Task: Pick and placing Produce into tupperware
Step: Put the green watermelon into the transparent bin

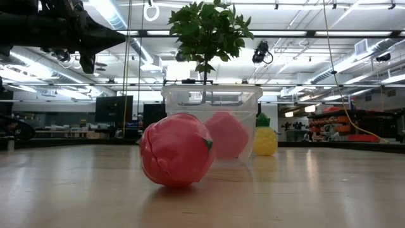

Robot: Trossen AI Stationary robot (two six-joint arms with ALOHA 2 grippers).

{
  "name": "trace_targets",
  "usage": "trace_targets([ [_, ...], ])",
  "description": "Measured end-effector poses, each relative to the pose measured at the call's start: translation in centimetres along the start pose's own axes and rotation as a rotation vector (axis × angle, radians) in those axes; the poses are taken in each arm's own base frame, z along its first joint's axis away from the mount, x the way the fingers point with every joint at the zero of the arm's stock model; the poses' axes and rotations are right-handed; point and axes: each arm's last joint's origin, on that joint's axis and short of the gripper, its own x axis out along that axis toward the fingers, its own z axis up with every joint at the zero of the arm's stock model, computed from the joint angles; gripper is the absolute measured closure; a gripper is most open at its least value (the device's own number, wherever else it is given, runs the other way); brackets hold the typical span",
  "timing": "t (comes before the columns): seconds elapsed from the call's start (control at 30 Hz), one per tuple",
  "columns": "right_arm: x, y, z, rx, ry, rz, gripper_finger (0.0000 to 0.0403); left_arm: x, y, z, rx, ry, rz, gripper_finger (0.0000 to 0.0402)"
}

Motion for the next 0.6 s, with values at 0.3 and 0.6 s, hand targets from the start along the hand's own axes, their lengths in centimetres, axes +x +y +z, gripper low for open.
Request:
trace_targets([
  [0.3,-8.8,1.0,3.4,0.039,-0.489,0.345,0.0110,0.0,0.0,0.0,0.000,0.000,0.000,0.0373],
  [0.6,-17.8,2.1,7.3,-0.175,-0.888,0.522,0.0110,0.0,0.0,0.0,0.000,0.000,0.000,0.0376],
])
